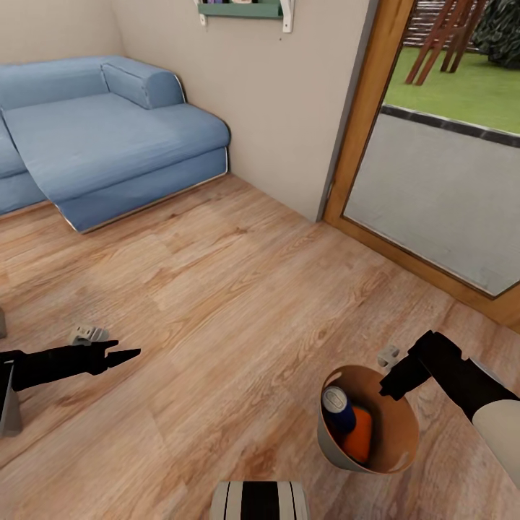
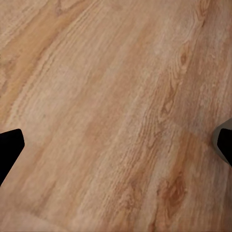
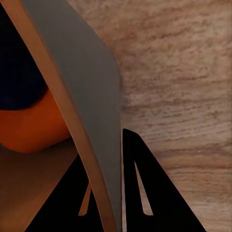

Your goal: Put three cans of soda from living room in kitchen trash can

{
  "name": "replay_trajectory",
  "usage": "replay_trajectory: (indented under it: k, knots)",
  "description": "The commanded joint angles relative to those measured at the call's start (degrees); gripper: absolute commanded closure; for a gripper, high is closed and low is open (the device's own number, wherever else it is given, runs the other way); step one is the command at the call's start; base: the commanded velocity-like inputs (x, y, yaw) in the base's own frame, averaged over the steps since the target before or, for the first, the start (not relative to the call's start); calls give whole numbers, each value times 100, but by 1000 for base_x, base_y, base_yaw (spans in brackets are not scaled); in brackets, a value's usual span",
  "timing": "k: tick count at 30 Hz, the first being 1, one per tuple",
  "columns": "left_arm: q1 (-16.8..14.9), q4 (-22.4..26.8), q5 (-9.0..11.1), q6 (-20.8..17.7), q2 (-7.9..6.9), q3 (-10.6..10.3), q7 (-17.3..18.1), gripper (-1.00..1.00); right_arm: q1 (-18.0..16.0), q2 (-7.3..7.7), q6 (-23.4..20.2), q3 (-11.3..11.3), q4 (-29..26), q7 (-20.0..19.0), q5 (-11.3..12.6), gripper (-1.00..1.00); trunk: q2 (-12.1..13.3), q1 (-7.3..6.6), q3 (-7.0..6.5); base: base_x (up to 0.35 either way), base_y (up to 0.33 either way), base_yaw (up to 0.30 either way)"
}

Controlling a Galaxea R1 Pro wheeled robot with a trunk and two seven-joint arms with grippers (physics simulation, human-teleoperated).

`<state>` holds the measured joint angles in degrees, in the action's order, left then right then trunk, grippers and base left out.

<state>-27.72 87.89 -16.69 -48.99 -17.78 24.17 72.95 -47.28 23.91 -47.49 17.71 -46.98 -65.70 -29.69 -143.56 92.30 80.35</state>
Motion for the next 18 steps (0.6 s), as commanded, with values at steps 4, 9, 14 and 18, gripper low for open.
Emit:
replay_trajectory:
  k: [4,9,14,18]
  knots:
    - [-2,0,-1,17,1,0,1,-100,-1,0,-59,2,-2,-27,60,100,0,0,0,0,0,0]
    - [1,0,-1,22,2,0,0,-100,-1,-7,-59,4,-1,-24,60,100,-4,7,66,0,0,0]
    - [0,0,4,21,2,-5,-118,-100,-1,-7,-59,4,-4,-29,60,100,-11,20,177,0,0,0]
    - [-4,0,9,24,2,-8,-184,-100,-1,-12,-59,4,-3,-30,60,100,-14,25,221,0,0,0]
